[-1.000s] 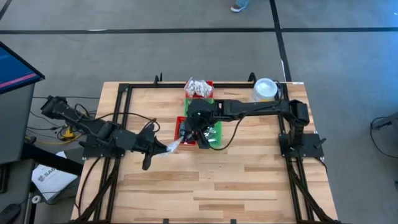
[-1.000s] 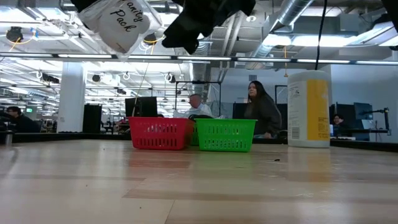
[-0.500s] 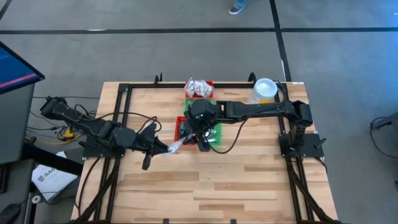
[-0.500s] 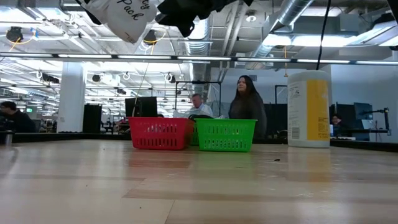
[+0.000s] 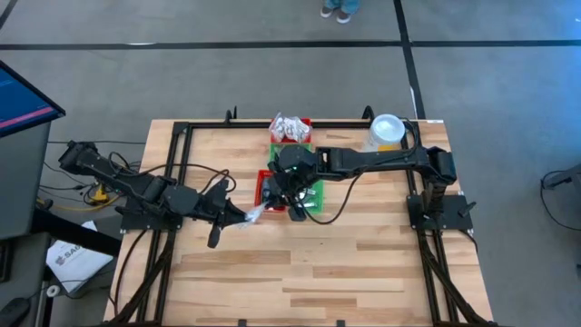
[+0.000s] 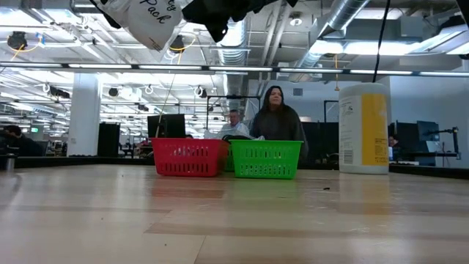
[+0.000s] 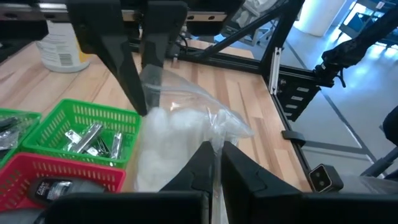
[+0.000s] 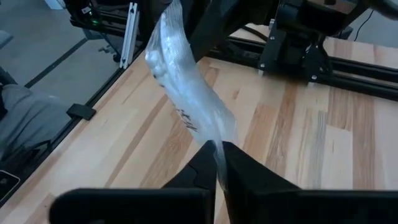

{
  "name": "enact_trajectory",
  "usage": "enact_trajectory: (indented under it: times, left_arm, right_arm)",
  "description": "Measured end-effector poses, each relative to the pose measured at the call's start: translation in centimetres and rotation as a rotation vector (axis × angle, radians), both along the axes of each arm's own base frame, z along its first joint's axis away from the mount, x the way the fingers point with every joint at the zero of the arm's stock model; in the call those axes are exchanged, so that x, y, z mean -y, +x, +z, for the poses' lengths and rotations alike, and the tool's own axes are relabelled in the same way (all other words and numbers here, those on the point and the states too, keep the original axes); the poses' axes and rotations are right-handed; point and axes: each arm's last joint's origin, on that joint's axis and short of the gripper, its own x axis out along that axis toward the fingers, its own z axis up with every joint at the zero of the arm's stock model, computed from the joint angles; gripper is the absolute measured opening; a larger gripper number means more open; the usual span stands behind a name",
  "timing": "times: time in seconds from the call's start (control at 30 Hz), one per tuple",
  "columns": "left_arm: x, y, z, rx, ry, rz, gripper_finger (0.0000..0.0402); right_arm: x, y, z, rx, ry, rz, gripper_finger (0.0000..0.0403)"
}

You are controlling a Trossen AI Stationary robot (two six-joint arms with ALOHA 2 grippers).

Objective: Pick & Place Travel size toiletries
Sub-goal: Put the white cotton pack into the top red bin

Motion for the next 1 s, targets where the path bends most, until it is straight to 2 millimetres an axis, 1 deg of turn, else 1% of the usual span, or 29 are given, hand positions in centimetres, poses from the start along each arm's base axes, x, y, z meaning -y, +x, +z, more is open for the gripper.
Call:
enact_trajectory:
  times: [0.03,0.2,0.5,0.8,0.9,1.0]
  left_arm:
    - [0.0,0.0,0.0,0.001,0.009,-0.003,0.0006]
    - [-0.1,0.0,0.0,0.007,0.041,0.024,0.0025]
    - [-0.1,0.0,0.0,0.008,0.049,0.032,0.0063]
    - [-0.4,0.0,0.0,0.018,0.106,0.121,0.0103]
    - [-0.5,0.0,0.0,0.019,0.118,0.139,0.012]
    - [-0.5,0.0,0.0,0.02,0.12,0.143,0.0136]
  right_arm:
    - [0.0,0.0,0.0,0.001,-0.002,0.002,0.0009]
    - [-0.2,-0.1,-0.1,-0.007,-0.012,0.014,0.0003]
    - [-0.3,-0.2,-0.2,-0.021,-0.013,0.018,0.0001]
    - [-0.3,-0.4,-0.5,-0.062,-0.009,0.016,0.0]
    - [0.1,-0.5,-0.6,-0.078,-0.008,0.001,0.0]
    - [1.1,-0.6,-0.7,-0.102,0.008,-0.033,0.0]
